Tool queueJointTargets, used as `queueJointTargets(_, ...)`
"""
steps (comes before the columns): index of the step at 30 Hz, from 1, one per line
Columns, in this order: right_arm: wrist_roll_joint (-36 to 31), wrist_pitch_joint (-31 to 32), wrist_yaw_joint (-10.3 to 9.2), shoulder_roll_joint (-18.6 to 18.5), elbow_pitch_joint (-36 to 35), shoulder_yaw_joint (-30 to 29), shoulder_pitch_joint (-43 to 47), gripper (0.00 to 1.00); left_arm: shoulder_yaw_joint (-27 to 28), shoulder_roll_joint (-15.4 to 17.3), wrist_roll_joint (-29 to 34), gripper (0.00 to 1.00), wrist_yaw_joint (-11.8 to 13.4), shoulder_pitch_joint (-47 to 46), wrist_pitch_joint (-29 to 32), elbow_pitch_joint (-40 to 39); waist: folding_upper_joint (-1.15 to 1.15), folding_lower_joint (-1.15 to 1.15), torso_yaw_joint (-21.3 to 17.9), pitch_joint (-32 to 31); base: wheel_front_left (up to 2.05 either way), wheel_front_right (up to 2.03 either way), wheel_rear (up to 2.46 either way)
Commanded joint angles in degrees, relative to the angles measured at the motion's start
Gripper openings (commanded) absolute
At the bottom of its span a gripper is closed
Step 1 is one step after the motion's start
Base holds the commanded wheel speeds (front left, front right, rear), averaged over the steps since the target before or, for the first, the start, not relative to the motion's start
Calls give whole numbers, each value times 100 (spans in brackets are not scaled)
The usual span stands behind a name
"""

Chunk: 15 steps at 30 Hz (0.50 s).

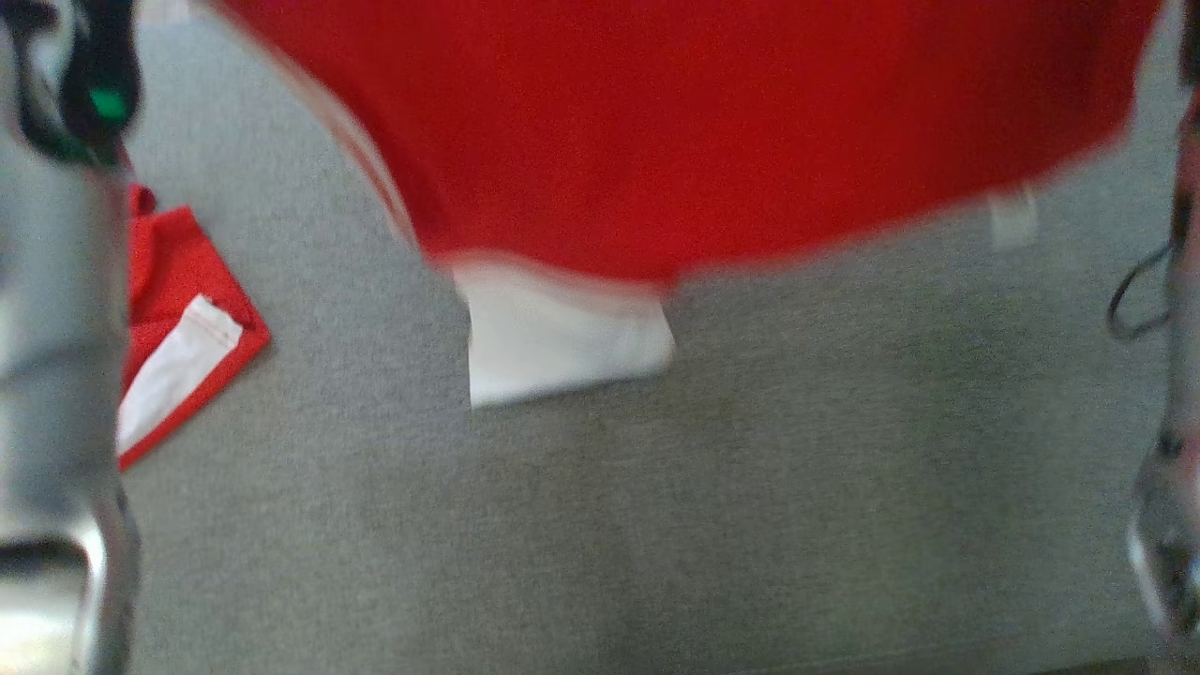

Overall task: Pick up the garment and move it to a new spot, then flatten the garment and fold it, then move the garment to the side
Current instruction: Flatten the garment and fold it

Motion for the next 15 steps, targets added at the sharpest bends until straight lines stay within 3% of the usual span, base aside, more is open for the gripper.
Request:
queueJointTargets(1,-124,-204,43,-58,161,128,-477,0,108,321,107,0,-37,-586,-176,66,0,-3,187,348,0,0,0)
queueJointTargets(8,-499,-1398,43,-212,1939,151,-1851,0,-162,249,74,0,-76,-1785,-1135,1396,0,-3,450,470,0,0,0)
queueJointTargets(15,-657,-1803,43,-288,2967,75,-1875,0,-711,175,-299,0,-83,-1917,-1650,2055,0,-3,590,630,0,0,0)
